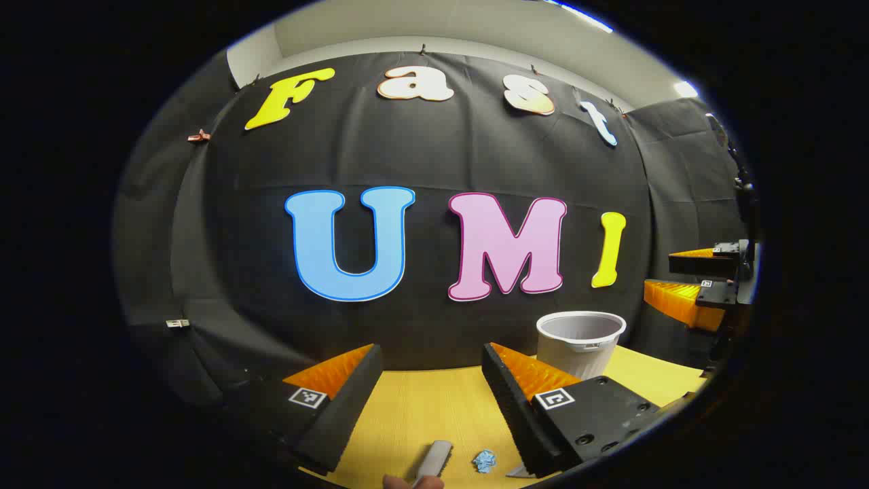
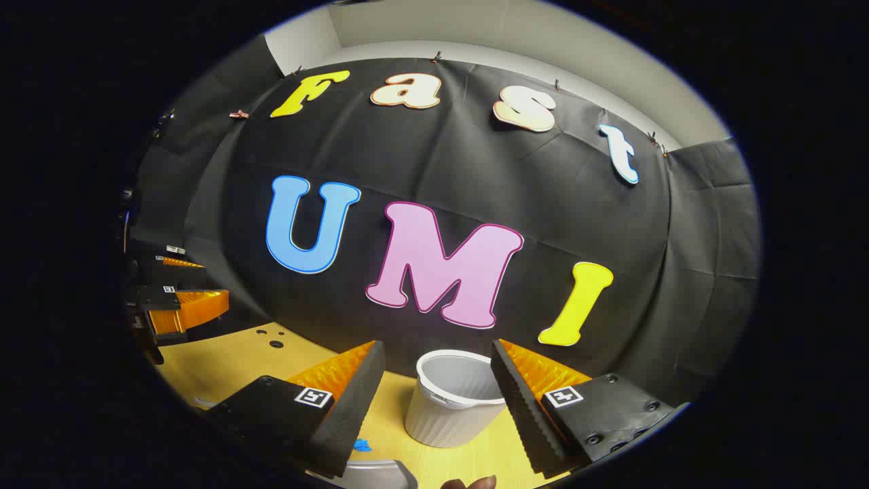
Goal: Pick up the small broom and dustpan from the desktop, sweep the trash into the dustpan with the broom, and then empty the trash into the garbage bin.
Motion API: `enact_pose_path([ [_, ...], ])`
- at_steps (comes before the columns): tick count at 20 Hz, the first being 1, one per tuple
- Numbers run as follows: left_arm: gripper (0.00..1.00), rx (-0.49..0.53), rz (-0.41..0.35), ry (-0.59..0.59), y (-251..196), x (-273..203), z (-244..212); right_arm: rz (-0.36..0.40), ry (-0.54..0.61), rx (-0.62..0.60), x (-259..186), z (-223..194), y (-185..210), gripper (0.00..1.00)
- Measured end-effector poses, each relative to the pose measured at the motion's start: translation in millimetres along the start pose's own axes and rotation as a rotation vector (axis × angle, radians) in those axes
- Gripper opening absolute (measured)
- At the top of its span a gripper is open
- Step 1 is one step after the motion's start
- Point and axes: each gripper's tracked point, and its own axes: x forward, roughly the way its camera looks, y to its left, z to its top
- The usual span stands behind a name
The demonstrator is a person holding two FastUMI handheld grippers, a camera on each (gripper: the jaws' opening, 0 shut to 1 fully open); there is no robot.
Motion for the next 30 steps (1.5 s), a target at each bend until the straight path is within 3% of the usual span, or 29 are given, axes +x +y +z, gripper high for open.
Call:
enact_pose_path([
  [15,0.95,-0.002,0.009,0.005,-2.3,-1.6,-4.1,0.03,0.016,-0.007,-1.6,-3.8,6.7,0.97],
  [18,0.95,-0.006,0.011,0.026,-1.1,2.5,-10.5,0.125,0.149,-0.044,-14.5,-43.8,13.5,0.97],
  [24,0.96,0.036,0.035,0.074,11.4,-2.1,-39.5,0.436,0.504,0.018,-87.8,-141.5,46.8,0.98],
  [30,0.95,0.052,0.038,0.107,13.5,-10.6,-58.0,0.556,0.872,-0.016,-153.0,-264.1,56.7,0.97],
])
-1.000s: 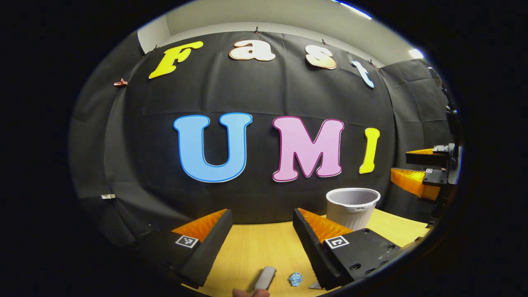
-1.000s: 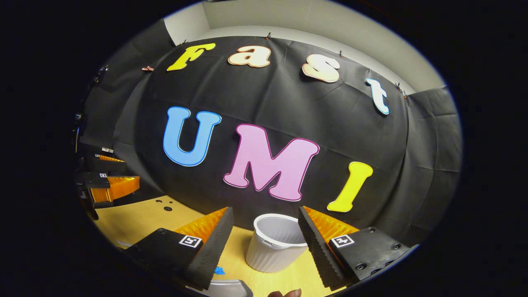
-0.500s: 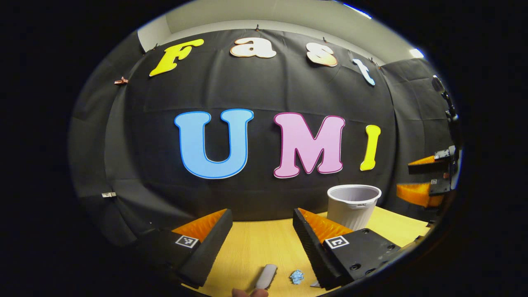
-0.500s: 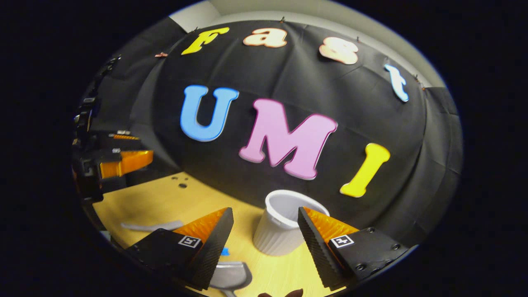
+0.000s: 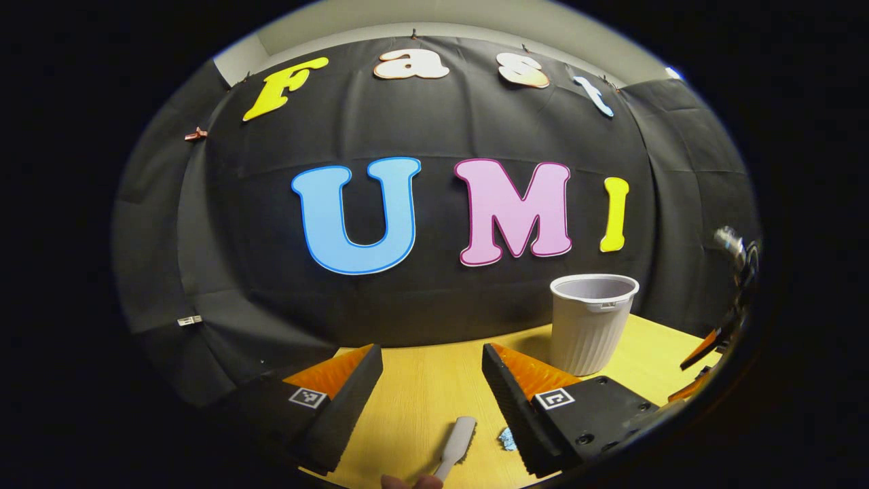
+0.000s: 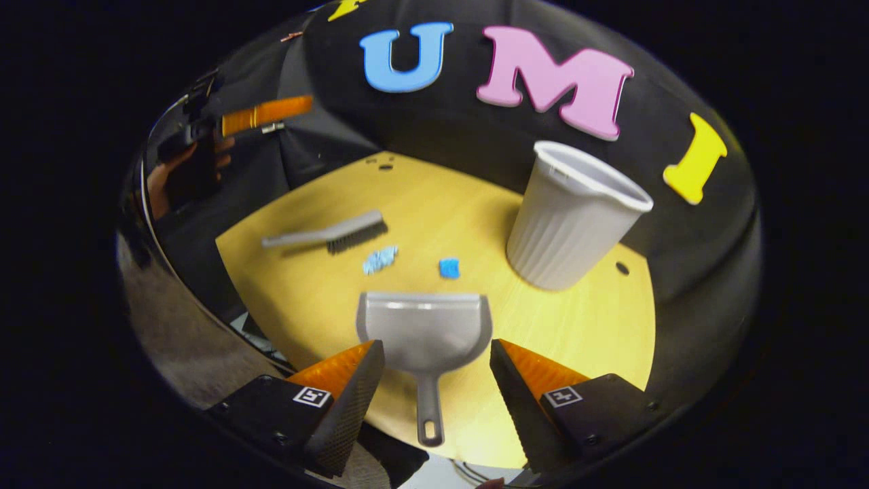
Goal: Pick up the small broom and dustpan from the desktop, sweep the trash into the dustpan with the broom, and then empty the trash into the garbage bin.
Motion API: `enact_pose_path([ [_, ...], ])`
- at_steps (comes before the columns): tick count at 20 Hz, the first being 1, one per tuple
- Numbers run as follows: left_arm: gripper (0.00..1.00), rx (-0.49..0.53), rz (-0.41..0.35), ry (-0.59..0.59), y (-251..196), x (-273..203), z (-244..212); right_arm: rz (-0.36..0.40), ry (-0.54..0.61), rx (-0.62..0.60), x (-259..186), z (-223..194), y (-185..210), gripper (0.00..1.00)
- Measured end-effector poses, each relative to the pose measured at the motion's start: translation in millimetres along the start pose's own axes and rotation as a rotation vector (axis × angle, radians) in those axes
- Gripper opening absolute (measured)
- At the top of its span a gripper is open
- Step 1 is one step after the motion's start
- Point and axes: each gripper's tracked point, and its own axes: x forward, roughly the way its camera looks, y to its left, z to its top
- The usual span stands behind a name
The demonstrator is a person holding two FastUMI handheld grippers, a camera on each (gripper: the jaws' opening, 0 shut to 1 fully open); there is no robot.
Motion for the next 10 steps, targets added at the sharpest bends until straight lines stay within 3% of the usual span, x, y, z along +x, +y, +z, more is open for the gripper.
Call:
enact_pose_path([
  [5,0.94,0.008,0.02,0.016,5.4,-5.4,-7.0,0.019,0.216,0.002,44.3,-64.4,-2.4,0.97],
  [10,0.94,0.003,0.03,0.024,8.9,-5.0,-11.6,0.02,0.3,0.015,79.7,-79.2,-0.3,0.98],
])
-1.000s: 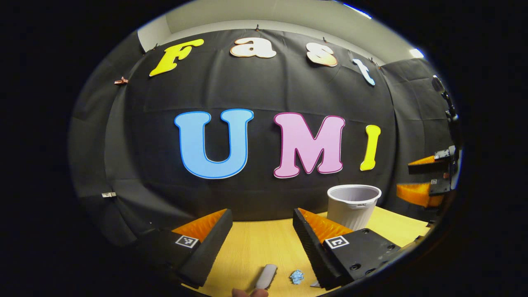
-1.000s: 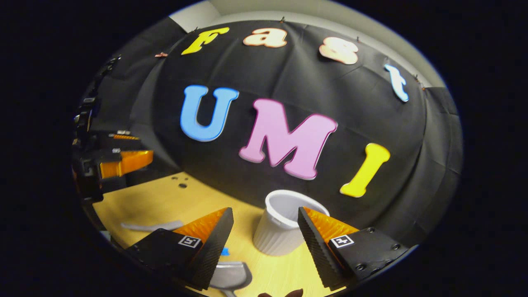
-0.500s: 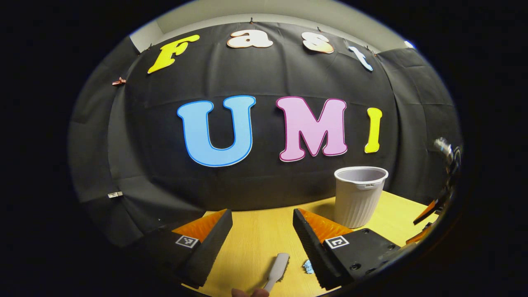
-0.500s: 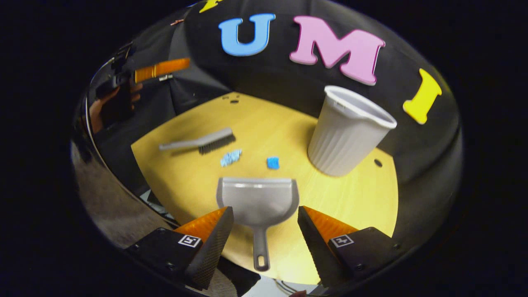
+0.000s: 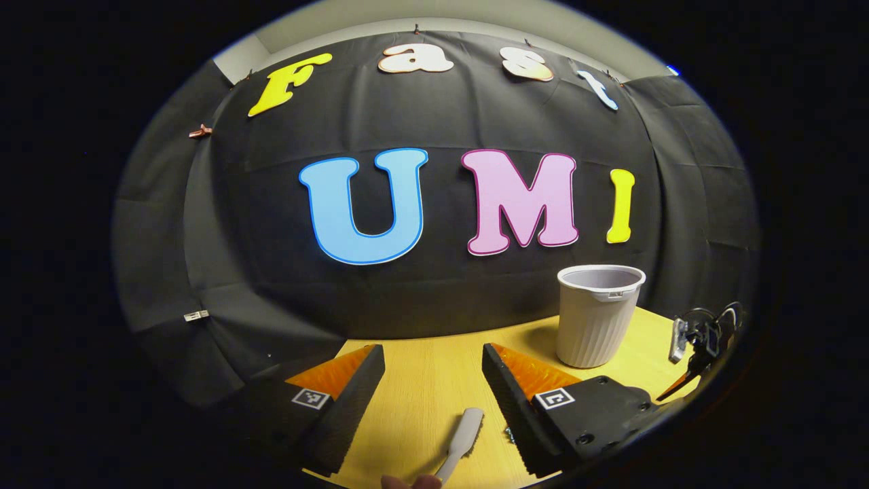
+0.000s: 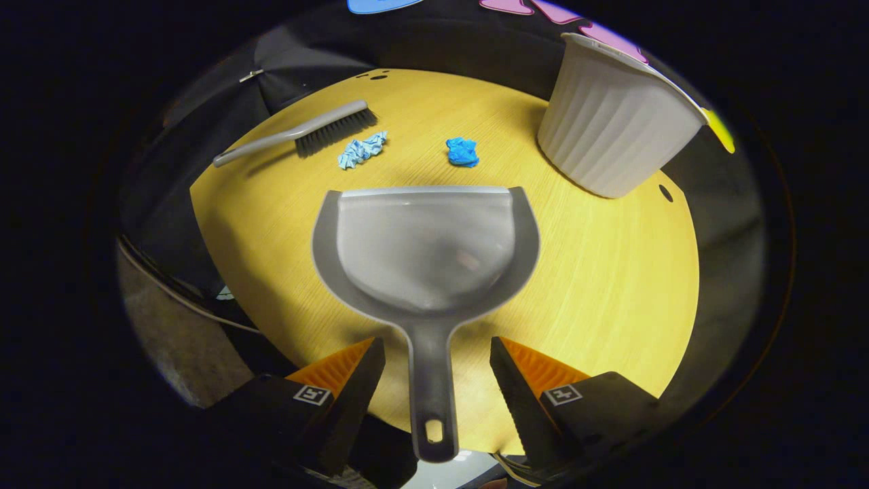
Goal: Pick up the small broom and dustpan from the desktop, sweep the trash into the dustpan with the broom, and then empty the trash into the garbage bin.
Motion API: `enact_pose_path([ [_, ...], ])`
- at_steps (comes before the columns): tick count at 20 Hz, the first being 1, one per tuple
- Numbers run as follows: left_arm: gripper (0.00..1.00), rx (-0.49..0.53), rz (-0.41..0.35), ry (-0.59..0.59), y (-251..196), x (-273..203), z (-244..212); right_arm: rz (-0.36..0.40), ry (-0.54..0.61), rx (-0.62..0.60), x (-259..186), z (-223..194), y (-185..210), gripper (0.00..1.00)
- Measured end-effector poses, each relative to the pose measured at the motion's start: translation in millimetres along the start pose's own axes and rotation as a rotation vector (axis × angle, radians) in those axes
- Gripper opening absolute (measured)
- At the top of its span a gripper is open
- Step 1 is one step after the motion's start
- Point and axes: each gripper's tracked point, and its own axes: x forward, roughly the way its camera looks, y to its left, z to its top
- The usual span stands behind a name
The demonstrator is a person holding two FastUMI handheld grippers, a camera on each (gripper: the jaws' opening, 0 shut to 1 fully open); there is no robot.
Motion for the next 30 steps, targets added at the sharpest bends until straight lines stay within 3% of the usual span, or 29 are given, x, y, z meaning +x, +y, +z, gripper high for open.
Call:
enact_pose_path([
  [4,0.94,0.006,-0.003,0.004,-1.0,1.0,-1.9,0.02,0.044,0.024,21.5,-0.1,5.0,0.97],
  [10,0.94,-0.016,-0.009,0.048,-0.1,1.7,-15.5,0.035,0.054,0.042,31.0,6.5,8.9,0.84],
  [13,0.94,-0.013,-0.002,0.055,3.4,2.0,-17.6,0.038,0.063,0.033,33.9,9.0,9.5,0.49],
  [15,0.94,-0.011,0.0,0.068,4.9,3.4,-22.9,0.038,0.071,0.029,34.6,7.9,9.8,0.38],
  [22,0.94,-0.02,-0.046,0.153,-3.3,9.4,-59.0,0.031,0.027,0.013,34.3,12.4,6.9,0.36],
  [23,0.94,-0.015,-0.066,0.181,-6.2,9.3,-70.9,0.03,0.011,0.013,30.0,13.5,7.3,0.41],
  [24,0.94,-0.003,-0.098,0.213,-10.1,10.0,-83.5,0.037,-0.009,0.023,26.0,17.4,8.6,0.35],
  [26,0.94,0.026,-0.191,0.328,-24.0,5.7,-120.4,0.059,-0.02,0.047,19.2,20.7,10.4,0.4],
  [28,0.94,0.055,-0.27,0.448,-31.5,-1.0,-158.6,0.055,0.014,0.039,15.0,13.2,5.3,0.29],
  [30,0.94,0.087,-0.324,0.542,-35.3,-2.9,-187.4,0.046,0.039,0.022,11.1,6.2,1.5,0.35],
])
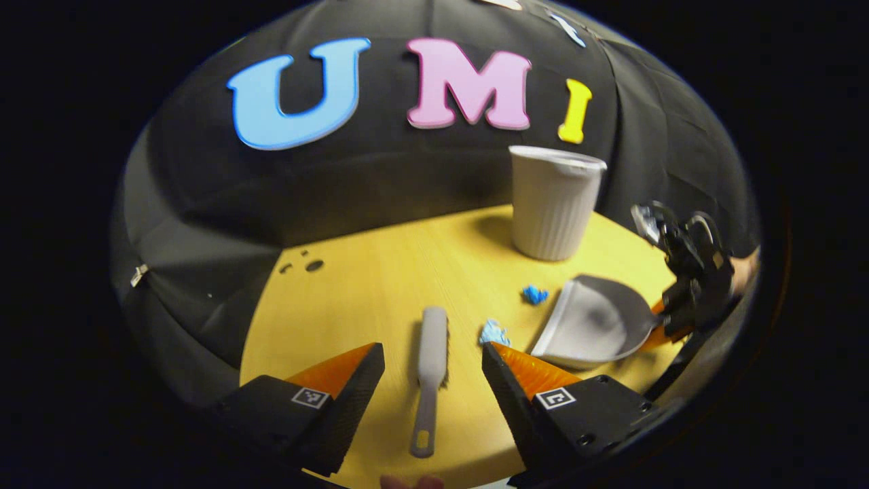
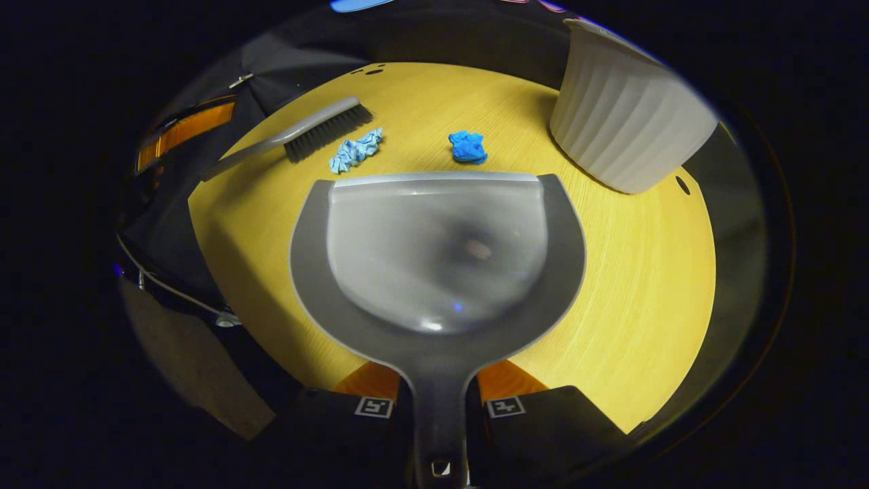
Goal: Pick up the small broom and dustpan from the desktop, sweep the trash into the dustpan with the broom, and then empty the trash into the garbage bin.
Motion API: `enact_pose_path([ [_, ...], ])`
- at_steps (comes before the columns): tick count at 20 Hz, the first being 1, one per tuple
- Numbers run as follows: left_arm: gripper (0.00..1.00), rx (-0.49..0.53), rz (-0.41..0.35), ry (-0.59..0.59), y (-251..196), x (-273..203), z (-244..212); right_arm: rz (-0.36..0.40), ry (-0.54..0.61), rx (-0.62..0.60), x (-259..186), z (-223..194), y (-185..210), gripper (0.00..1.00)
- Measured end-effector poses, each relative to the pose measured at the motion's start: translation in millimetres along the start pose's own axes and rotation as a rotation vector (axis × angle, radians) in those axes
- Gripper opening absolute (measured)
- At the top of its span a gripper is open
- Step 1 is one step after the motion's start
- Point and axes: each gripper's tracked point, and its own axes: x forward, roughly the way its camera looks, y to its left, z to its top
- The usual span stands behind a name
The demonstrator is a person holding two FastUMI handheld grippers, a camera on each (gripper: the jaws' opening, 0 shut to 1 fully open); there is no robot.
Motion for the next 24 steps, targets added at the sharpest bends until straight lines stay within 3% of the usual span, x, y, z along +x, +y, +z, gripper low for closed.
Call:
enact_pose_path([
  [4,0.95,0.011,-0.043,0.168,1.4,21.9,-43.9,-0.012,-0.001,-0.029,-5.4,-3.8,-3.1,0.35],
  [9,0.95,-0.032,-0.031,0.32,8.3,49.6,-76.2,-0.017,-0.007,-0.034,-5.7,-3.8,-1.2,0.35],
  [15,0.94,-0.027,-0.029,0.42,15.3,79.5,-94.3,-0.012,0.002,-0.025,-8.2,-5.7,-3.7,0.35],
  [17,0.94,-0.023,-0.032,0.449,16.6,85.3,-99.6,-0.008,0.008,-0.027,-9.6,-7.3,-4.0,0.4],
  [18,0.9,-0.024,-0.04,0.459,15.6,86.5,-100.6,-0.004,0.01,-0.029,-9.4,-8.1,-3.8,0.35],
  [21,0.7,-0.006,-0.054,0.447,12.8,93.3,-95.7,0.007,0.027,-0.037,-11.8,-8.7,-3.1,0.35],
  [24,0.31,0.035,-0.042,0.447,13.3,95.4,-90.9,0.023,0.063,-0.059,-16.0,-8.8,-1.0,0.35],
])
